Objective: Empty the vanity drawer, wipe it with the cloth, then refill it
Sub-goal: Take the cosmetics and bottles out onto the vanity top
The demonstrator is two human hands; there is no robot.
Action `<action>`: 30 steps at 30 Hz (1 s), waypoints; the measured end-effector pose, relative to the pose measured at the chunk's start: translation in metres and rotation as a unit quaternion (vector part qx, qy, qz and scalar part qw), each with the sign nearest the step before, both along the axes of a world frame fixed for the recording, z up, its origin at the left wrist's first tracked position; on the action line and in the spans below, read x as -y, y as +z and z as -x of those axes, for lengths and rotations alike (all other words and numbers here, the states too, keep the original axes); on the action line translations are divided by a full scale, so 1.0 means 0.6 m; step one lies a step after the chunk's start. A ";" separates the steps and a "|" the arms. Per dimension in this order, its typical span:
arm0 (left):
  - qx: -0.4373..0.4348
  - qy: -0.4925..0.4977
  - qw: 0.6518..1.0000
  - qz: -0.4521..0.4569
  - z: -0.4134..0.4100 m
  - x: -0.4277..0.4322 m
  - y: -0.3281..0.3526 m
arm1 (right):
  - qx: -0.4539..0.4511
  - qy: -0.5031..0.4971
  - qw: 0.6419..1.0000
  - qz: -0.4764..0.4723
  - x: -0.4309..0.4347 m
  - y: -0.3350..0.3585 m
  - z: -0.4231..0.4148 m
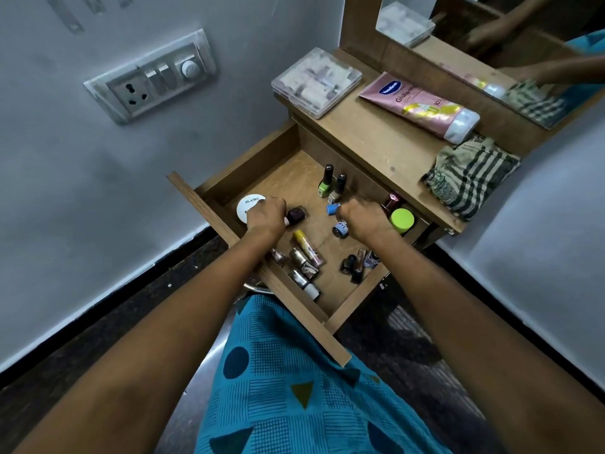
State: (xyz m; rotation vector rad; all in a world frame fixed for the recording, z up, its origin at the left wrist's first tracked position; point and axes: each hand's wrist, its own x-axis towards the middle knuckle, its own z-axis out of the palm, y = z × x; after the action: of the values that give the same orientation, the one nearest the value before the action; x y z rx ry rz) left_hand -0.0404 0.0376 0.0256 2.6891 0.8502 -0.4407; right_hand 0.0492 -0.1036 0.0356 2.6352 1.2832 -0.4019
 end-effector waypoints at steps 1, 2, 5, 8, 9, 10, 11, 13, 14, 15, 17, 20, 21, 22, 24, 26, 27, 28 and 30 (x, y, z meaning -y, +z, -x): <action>0.004 0.001 1.000 0.004 0.000 -0.001 0.000 | -0.001 0.001 1.000 -0.007 0.000 0.000 -0.002; 0.011 0.005 1.000 0.014 0.000 -0.001 0.002 | -0.003 0.004 1.000 -0.016 0.000 0.000 -0.002; 0.054 0.031 0.996 0.056 0.003 -0.005 0.006 | -0.028 0.002 0.999 -0.038 0.002 0.003 -0.001; 0.120 0.064 0.985 0.105 0.006 -0.006 0.014 | -0.063 -0.030 0.996 -0.058 0.002 0.010 0.003; 0.143 0.071 0.980 0.120 0.007 -0.005 0.018 | -0.076 -0.044 0.993 -0.076 0.001 0.012 0.004; 0.165 0.071 0.975 0.130 0.008 -0.004 0.023 | -0.095 -0.060 0.989 -0.099 0.001 0.016 0.004; 0.183 0.068 0.971 0.135 0.008 -0.002 0.028 | -0.120 -0.078 0.982 -0.124 0.001 0.019 0.004; 0.216 0.066 0.965 0.133 0.008 0.002 0.040 | -0.165 -0.104 0.966 -0.171 0.002 0.030 0.003; 0.229 0.067 0.962 0.134 0.008 0.004 0.046 | -0.176 -0.109 0.959 -0.192 0.003 0.037 0.002; 0.243 0.067 0.958 0.137 0.007 0.005 0.054 | -0.180 -0.111 0.954 -0.211 0.004 0.045 0.001; 0.276 0.060 0.949 0.138 0.002 0.008 0.071 | -0.182 -0.115 0.944 -0.251 0.006 0.062 -0.002; 0.348 0.055 0.925 0.141 -0.010 0.017 0.108 | -0.177 -0.129 0.923 -0.316 0.010 0.090 -0.008; 0.373 0.056 0.915 0.141 -0.016 0.019 0.120 | -0.168 -0.142 0.917 -0.333 0.010 0.098 -0.012; 0.397 0.055 0.906 0.138 -0.023 0.022 0.132 | -0.159 -0.156 0.909 -0.352 0.009 0.106 -0.017; 0.435 0.047 0.890 0.131 -0.041 0.028 0.154 | -0.149 -0.182 0.890 -0.390 0.005 0.122 -0.032; 0.459 0.050 0.876 0.143 -0.063 0.032 0.171 | -0.145 -0.203 0.873 -0.419 -0.002 0.134 -0.050; 0.467 0.053 0.870 0.152 -0.075 0.034 0.176 | -0.142 -0.218 0.865 -0.429 -0.006 0.138 -0.060; 0.472 0.055 0.866 0.158 -0.088 0.035 0.181 | -0.137 -0.234 0.857 -0.438 -0.010 0.140 -0.072; 0.479 0.052 0.859 0.172 -0.114 0.035 0.186 | -0.125 -0.266 0.842 -0.452 -0.017 0.142 -0.094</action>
State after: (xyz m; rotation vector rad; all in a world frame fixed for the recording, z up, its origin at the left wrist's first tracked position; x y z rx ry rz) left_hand 0.0282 0.0164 0.1372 2.0790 0.5165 0.6781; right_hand 0.1059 -0.0934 0.1210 3.8906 0.8813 -0.2374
